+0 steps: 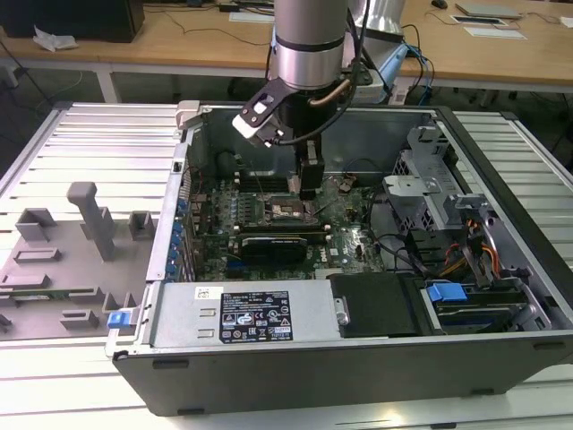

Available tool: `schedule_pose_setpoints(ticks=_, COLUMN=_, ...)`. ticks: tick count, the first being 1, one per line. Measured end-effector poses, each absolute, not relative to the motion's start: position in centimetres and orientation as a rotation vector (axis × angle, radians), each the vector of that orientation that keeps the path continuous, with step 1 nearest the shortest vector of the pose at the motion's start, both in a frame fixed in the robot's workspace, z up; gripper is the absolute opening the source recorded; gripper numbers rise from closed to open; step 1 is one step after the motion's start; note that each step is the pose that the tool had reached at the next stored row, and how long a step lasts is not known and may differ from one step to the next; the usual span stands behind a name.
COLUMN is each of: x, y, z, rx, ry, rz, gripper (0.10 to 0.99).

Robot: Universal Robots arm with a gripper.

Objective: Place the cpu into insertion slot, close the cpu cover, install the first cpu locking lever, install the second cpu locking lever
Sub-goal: 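Place the cpu into insertion slot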

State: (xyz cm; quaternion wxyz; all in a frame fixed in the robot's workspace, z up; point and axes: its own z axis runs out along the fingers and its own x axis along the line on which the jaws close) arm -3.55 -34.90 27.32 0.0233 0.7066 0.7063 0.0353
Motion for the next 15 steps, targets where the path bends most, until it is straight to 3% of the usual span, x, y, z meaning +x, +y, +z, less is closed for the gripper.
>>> schedule_pose_setpoints(ticks=15, x=-4.8, y=-34.2, z=23.8, rx=2.193, ry=2.181, rz=0.109, gripper=0.541)
